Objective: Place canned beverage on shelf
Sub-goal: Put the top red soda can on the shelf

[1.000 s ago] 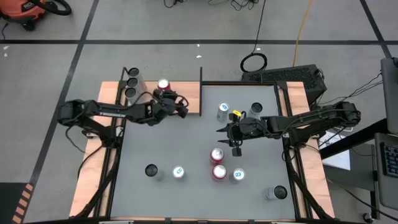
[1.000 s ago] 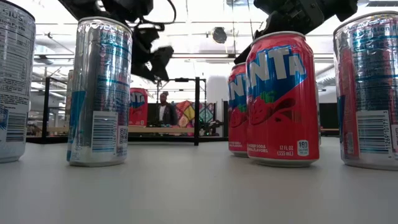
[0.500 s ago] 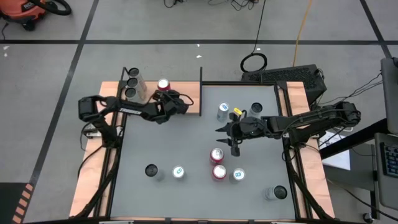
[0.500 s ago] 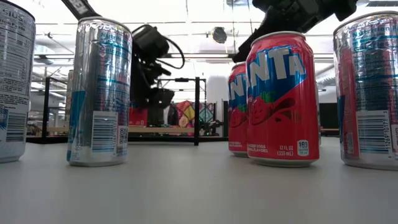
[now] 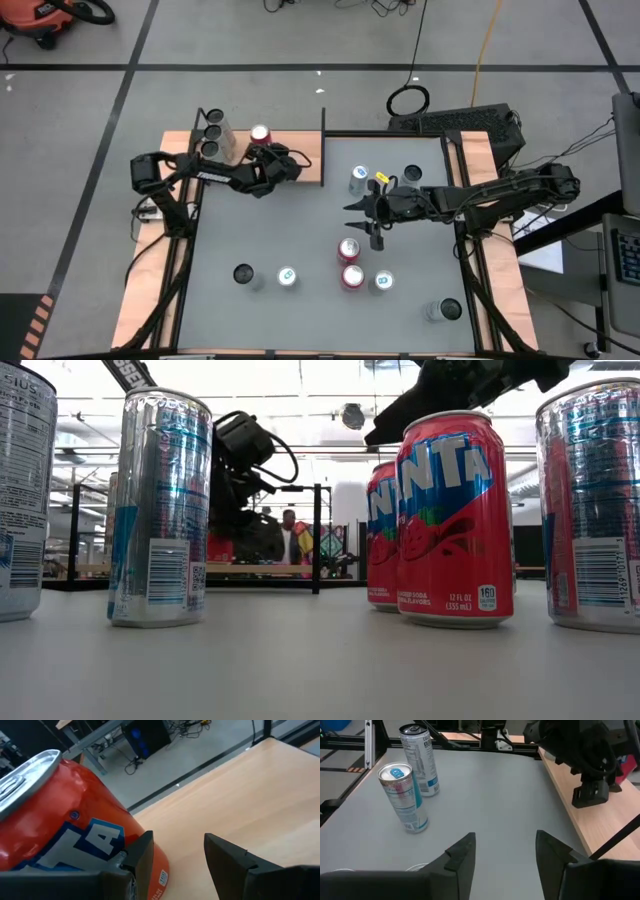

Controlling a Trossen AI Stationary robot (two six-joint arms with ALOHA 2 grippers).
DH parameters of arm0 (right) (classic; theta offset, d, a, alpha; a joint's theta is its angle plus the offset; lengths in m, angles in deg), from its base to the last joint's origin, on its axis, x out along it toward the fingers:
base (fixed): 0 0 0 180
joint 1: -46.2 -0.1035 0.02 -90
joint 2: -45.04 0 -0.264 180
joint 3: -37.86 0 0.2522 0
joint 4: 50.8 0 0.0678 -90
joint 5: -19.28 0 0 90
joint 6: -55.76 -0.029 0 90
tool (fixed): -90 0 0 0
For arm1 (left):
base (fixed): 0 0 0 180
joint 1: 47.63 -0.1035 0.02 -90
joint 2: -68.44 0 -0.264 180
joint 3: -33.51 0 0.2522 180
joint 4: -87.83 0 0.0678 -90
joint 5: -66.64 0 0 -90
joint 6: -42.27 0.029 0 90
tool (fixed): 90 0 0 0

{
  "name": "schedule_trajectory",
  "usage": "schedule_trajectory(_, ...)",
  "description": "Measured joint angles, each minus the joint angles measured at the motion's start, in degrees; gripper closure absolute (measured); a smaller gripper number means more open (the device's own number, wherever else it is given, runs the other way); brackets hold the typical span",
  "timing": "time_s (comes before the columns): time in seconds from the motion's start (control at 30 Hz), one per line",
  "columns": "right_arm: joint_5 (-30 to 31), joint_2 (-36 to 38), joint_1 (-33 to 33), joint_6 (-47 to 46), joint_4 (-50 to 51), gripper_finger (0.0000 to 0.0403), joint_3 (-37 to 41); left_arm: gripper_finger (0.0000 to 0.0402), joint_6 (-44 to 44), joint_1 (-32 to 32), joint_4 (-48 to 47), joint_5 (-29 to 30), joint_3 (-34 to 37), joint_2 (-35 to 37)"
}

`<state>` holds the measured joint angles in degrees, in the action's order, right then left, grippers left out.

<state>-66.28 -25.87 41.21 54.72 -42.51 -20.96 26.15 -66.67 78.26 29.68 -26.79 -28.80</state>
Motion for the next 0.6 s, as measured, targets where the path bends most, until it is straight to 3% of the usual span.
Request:
schedule_trajectory(0.33, 0.0, 0.0, 0.0, -0.3, 0.1, 0.0261, 0.0, 0.0231, 0.5, -3.5, 0.0, 0.2, 0.0, 0.0)
schedule_trajectory(0.6, 0.0, 0.0, 0.0, -0.4, 0.1, 0.0261, 0.0, 0.0231, 5.0, -2.7, 4.3, 0.6, 0.0, 0.4)
